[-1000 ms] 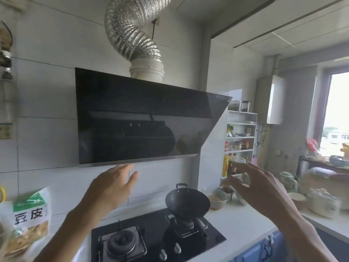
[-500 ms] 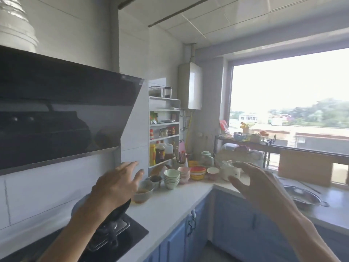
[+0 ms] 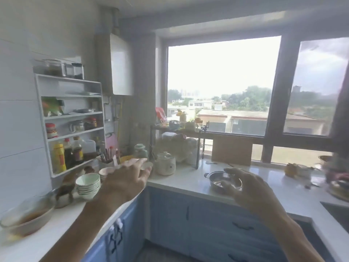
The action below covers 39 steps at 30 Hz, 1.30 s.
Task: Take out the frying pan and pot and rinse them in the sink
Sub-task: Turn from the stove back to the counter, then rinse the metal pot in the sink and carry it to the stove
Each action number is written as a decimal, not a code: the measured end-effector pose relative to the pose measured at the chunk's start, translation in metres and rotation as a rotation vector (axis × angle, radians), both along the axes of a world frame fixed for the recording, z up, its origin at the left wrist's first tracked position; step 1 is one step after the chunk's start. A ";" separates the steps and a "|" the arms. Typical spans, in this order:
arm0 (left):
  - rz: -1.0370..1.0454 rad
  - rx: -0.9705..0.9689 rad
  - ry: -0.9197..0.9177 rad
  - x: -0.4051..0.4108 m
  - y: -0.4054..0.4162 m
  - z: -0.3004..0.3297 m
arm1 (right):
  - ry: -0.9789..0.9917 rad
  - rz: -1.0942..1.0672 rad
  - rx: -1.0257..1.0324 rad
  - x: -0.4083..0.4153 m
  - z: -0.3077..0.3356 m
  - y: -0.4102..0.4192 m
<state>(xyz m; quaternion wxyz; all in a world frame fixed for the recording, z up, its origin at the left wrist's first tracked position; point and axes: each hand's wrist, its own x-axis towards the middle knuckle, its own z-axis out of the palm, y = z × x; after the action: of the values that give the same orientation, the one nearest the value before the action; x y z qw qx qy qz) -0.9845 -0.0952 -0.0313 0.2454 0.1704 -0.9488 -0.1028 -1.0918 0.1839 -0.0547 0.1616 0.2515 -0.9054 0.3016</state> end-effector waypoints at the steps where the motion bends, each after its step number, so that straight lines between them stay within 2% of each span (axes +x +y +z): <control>1: -0.031 0.011 -0.010 -0.025 0.004 -0.006 | -0.001 -0.006 -0.012 -0.017 -0.006 0.007; 7: -0.171 0.040 -0.057 -0.177 0.011 -0.051 | -0.006 -0.105 0.065 -0.136 -0.051 0.033; 11: -0.275 0.030 -0.091 -0.280 0.009 -0.077 | -0.134 -0.113 0.137 -0.229 -0.070 0.037; 17: -0.399 0.077 -0.141 -0.437 -0.003 -0.108 | -0.375 -0.137 0.055 -0.372 -0.110 0.042; 23: -0.401 0.177 -0.356 -0.584 -0.006 -0.170 | -0.543 -0.174 -0.026 -0.502 -0.167 0.064; 27: -0.423 0.313 -0.467 -0.678 -0.005 -0.229 | -0.625 -0.157 -0.101 -0.596 -0.212 0.082; 32: -0.347 0.676 -0.582 -0.764 -0.019 -0.290 | -0.753 -0.165 -0.204 -0.693 -0.272 0.100; 36: -0.237 0.765 -0.600 -0.810 -0.033 -0.320 | -0.910 -0.183 -0.213 -0.743 -0.308 0.101; 39: -0.241 0.766 -0.635 -0.842 -0.039 -0.339 | -1.013 -0.186 -0.235 -0.767 -0.331 0.096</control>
<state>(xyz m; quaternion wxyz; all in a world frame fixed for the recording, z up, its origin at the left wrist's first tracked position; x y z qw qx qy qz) -1.8270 -0.1344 -0.3706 -0.1486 0.1603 -0.8837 -0.4139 -1.8590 0.2796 -0.3855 -0.2429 -0.0268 -0.8486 0.4692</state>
